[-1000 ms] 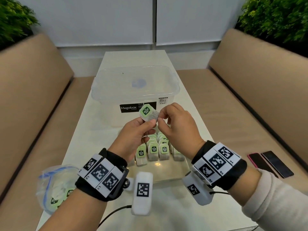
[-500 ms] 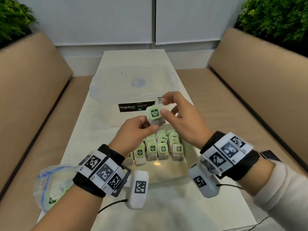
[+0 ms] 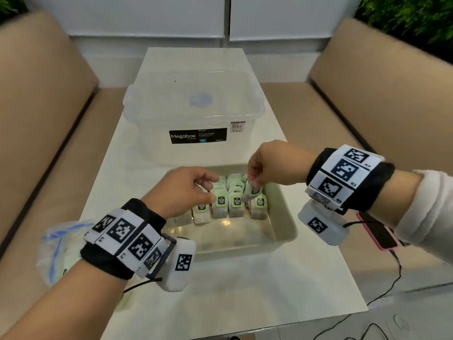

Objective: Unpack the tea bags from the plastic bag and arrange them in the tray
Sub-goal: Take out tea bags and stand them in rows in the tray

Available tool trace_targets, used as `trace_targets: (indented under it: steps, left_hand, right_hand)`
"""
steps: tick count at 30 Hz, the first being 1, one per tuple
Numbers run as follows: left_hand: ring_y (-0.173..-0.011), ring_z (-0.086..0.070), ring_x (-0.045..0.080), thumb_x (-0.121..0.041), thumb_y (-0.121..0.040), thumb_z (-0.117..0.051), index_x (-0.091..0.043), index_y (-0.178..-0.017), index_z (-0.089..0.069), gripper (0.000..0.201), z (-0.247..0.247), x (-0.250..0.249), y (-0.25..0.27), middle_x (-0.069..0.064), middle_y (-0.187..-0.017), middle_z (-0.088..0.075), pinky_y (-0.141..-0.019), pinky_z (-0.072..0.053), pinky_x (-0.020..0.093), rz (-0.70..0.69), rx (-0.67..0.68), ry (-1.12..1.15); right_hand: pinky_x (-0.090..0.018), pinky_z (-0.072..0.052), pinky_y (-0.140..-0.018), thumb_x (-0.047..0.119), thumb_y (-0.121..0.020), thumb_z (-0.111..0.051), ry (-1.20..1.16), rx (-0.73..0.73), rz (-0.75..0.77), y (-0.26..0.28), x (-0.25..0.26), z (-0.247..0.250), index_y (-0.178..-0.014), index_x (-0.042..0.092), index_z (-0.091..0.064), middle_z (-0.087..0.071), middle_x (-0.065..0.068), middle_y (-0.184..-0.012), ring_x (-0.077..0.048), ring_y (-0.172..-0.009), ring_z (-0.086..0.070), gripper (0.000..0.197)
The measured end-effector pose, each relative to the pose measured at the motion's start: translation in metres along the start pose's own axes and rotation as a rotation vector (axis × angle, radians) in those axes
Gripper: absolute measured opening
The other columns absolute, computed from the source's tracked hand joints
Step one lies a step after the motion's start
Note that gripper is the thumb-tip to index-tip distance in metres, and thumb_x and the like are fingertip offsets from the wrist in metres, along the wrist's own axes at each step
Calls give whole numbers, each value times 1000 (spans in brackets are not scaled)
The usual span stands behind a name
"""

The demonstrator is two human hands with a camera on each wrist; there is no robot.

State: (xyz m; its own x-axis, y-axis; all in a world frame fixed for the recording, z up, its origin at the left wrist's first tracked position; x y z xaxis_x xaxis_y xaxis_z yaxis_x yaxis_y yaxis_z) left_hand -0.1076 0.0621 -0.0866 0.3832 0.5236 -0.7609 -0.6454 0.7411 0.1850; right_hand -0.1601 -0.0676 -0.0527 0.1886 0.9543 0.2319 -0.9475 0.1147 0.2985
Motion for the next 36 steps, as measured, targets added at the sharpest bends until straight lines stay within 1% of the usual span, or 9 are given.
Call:
trace_targets:
  steps: [4,8,11,14,18,21,28,32,36]
  left_hand:
    - [-71,-56,4,-18,-74,-76,-29,-103,-63,33,22,31,9,-11,-93,-63,-70,-42,14,77,-37,-80]
    - [-77,-56,6,-17,-74,-76,-28,-103,-63,34,33,52,15,-9,-96,-64,-66,-39,13,127,-75,-129]
    - [-77,-56,6,-16,-73,-76,-30,-102,-63,34,32,64,15,-11,-94,-63,-65,-40,14,149,-87,-150]
    - [-75,-54,3,-15,-72,-77,-30,-101,-63,35,28,71,14,-11,-92,-62,-63,-38,13,159,-76,-160]
    - [-75,-53,3,-14,-72,-77,-30,-100,-62,36,24,75,13,-10,-94,-63,-64,-37,12,156,-66,-174]
    - [-75,-52,3,-14,-72,-77,-29,-102,-63,37,23,76,12,-9,-95,-63,-66,-38,11,155,-67,-173]
    - [-72,-51,1,-12,-72,-77,-28,-102,-63,37,23,79,11,-10,-94,-63,-66,-39,13,159,-69,-143]
    - [-69,-52,0,-11,-76,-73,-28,-101,-63,32,28,75,13,-11,-93,-62,-62,-37,10,144,-87,-131]
    - [-69,-55,0,-8,-81,-65,-28,-91,-64,22,61,72,27,-13,-90,-62,-59,-35,10,120,-207,-127]
  right_hand:
    - [-15,-33,-52,22,-81,-71,185,182,-15,-15,-11,-43,-89,20,-72,-53,20,-62,-3,-61,-51,8]
    - [-12,-33,-51,24,-84,-67,329,328,0,-28,-16,-73,-99,20,-73,-69,8,-91,-8,-76,-54,17]
    - [-12,-31,-49,24,-85,-66,431,386,1,-35,-17,-82,-103,20,-73,-70,6,-97,-9,-78,-52,20]
    - [-14,-34,-50,21,-85,-66,522,393,-11,-40,-21,-87,-101,22,-72,-70,6,-103,-11,-83,-55,18]
    - [-23,-43,-62,20,-85,-62,539,350,-44,-48,-27,-88,-100,21,-72,-70,3,-104,-19,-97,-64,18]
    - [-26,-46,-67,21,-84,-63,523,335,-57,-49,-29,-89,-101,19,-71,-70,0,-104,-20,-98,-64,19]
    - [-22,-41,-59,21,-86,-60,521,329,-42,-40,-27,-80,-106,15,-67,-67,-2,-107,-17,-82,-53,22]
    - [-16,-32,-50,21,-87,-60,495,382,-2,-34,-17,-83,-105,15,-67,-67,-1,-105,-15,-80,-49,21]
    - [-20,-36,-56,30,-85,-63,364,273,61,-35,17,-67,-98,21,-66,-65,4,-94,-13,-78,-52,16]
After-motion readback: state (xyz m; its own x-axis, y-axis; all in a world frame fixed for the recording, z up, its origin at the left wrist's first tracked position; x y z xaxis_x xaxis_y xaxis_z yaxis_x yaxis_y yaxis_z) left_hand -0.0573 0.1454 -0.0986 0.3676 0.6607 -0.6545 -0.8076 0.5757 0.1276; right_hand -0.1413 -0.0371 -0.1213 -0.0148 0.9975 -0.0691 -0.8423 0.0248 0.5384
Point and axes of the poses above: each hand's wrist, its own y-axis away from the middle knuckle, its own z-axis out of the back of the hand, x = y × z, the point moved 10 cm from there along -y, towards the middle knuckle
